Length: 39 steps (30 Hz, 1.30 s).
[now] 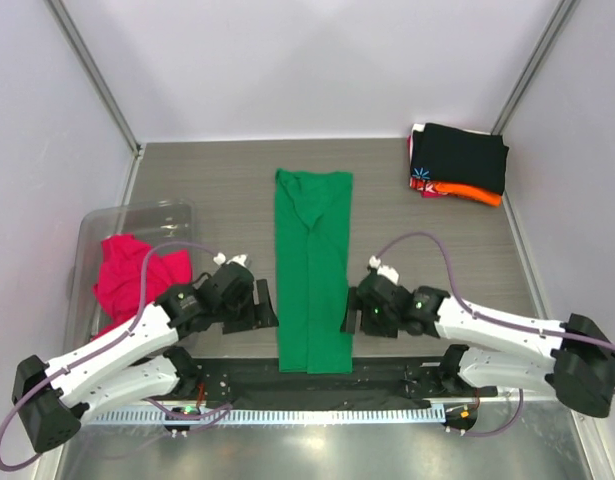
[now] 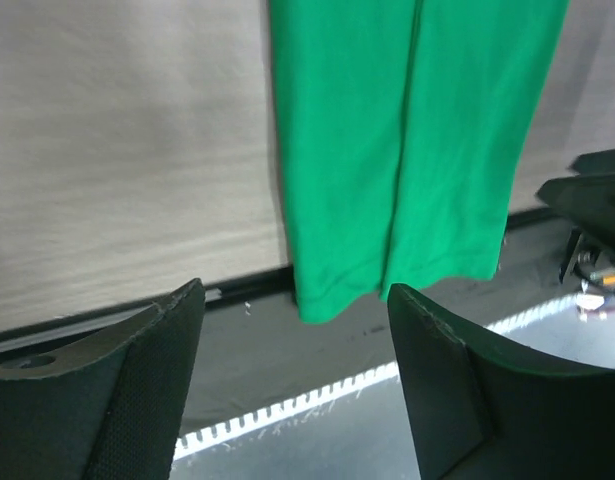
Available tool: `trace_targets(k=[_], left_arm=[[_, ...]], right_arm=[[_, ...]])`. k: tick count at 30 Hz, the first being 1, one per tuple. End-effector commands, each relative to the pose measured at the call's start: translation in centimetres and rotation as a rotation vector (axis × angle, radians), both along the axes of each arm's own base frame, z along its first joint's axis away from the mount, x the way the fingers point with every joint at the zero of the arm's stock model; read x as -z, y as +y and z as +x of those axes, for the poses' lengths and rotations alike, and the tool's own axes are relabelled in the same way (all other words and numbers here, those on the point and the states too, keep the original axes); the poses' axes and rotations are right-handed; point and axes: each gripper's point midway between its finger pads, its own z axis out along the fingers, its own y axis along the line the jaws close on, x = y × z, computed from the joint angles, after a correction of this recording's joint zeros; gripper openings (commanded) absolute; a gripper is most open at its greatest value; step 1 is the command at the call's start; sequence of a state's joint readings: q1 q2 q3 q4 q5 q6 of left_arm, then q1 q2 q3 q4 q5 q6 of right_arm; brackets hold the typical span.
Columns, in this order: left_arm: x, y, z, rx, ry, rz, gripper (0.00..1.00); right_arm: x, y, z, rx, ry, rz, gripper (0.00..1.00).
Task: Fold and stack the t-shirts
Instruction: Fold the tshirt
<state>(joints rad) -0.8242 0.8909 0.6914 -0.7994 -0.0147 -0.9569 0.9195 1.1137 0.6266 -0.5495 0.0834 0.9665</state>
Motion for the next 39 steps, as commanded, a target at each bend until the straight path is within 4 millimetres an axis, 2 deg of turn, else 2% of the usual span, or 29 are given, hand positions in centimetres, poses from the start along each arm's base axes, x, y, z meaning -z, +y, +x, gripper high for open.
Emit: trace_targets(k=[1, 5, 6, 8, 11, 12, 13, 15, 21, 24, 26, 27, 31, 36, 39], left_arm=[[0.0, -2.2, -0.9, -0.023, 0.013, -0.108, 0.74], [1.9, -3.0, -2.7, 0.009, 0.049, -0.106, 0.73], [2.8, -3.1, -3.3, 0.02, 0.06, -0.102, 0.73], [3.5, -3.5, -3.7, 0.007, 0.082, -0.121, 0.72], [4.3, -4.1, -4.2, 0.001, 0.084, -0.136, 0.71], [4.6, -4.1, -4.5, 0.01, 0.086, -0.128, 0.71], [4.8, -4.1, -4.6, 0.009, 0.087, -0.123, 0.7], [4.9, -4.5, -4.9, 0.013, 0.091, -0.131, 0.69], [6.4, -5.4, -6.1, 0.045, 0.117, -0.1, 0.68], [7.0, -5.8, -6.8, 0.062, 0.128, -0.081, 0.6], [7.4, -5.8, -7.1, 0.073, 0.133, -0.059, 0.46], [7.6, -5.7, -7.0, 0.062, 0.129, -0.047, 0.28], [7.8, -4.4, -6.8, 0.024, 0.113, 0.003, 0.0], [6.1, -2.4, -6.6, -0.089, 0.066, 0.003, 0.0], [5.8, -1.1, -6.9, -0.146, 0.061, 0.008, 0.0]], right_arm=[[0.3, 0.5, -3.0, 0.046, 0.035, 0.102, 0.76], [1.1, 2.1, -6.7, -0.004, 0.068, 0.184, 0.67], [0.9, 2.8, -7.0, 0.001, 0.073, 0.219, 0.65], [1.7, 3.0, -7.6, -0.007, 0.085, 0.203, 0.64], [2.1, 3.4, -7.6, -0.028, 0.078, 0.169, 0.57], [2.2, 3.4, -7.5, -0.027, 0.074, 0.162, 0.52], [2.3, 3.4, -7.5, -0.031, 0.077, 0.156, 0.42], [2.5, 3.4, -7.5, -0.026, 0.079, 0.151, 0.34], [2.5, 3.2, -7.5, -0.015, 0.076, 0.165, 0.22], [2.5, 3.1, -7.6, -0.011, 0.081, 0.168, 0.16], [2.7, 2.9, -7.7, -0.01, 0.082, 0.167, 0.13], [2.6, 2.9, -7.7, -0.007, 0.082, 0.175, 0.1], [2.9, 2.5, -7.9, -0.002, 0.093, 0.175, 0.01], [2.8, 1.9, -8.2, 0.009, 0.1, 0.186, 0.01], [2.6, 2.0, -8.3, 0.008, 0.1, 0.193, 0.01]])
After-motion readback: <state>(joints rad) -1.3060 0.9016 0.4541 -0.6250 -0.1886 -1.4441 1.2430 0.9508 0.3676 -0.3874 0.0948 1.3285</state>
